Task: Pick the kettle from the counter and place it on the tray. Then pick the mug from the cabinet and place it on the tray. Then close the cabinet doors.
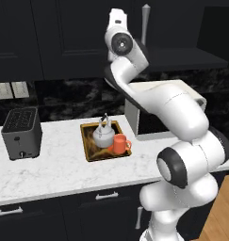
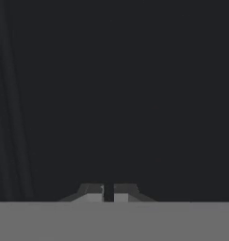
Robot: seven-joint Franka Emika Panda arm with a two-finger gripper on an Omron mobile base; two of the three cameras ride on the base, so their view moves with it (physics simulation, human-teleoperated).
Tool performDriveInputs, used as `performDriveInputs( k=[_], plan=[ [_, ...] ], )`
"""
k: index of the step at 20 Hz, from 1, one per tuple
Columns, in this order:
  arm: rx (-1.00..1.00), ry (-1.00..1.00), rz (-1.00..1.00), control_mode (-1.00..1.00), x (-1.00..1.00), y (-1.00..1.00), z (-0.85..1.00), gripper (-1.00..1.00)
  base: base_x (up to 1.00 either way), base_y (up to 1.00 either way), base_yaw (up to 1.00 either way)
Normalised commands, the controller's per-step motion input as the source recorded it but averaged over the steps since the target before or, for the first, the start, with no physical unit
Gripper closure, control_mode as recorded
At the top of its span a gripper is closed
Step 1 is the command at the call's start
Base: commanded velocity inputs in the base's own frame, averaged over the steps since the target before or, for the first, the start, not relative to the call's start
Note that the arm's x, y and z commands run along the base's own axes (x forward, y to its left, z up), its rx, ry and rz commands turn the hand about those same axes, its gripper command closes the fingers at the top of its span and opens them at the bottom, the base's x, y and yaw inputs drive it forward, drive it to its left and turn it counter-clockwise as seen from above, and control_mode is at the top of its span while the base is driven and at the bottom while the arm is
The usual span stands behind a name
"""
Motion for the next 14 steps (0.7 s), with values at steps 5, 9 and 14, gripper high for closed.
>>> performDriveInputs(
  k=[5,9,14],
  plan=[
    [0.0,0.15,0.15,-1.0,0.32,-0.47,-0.43,1.0,0.0,0.0,0.0],
    [0.0,0.18,0.04,-1.0,-0.8,-0.22,0.4,1.0,0.0,0.0,0.0],
    [0.0,0.02,0.1,-1.0,-1.0,-0.58,0.02,1.0,0.0,0.0,0.0]
  ],
)
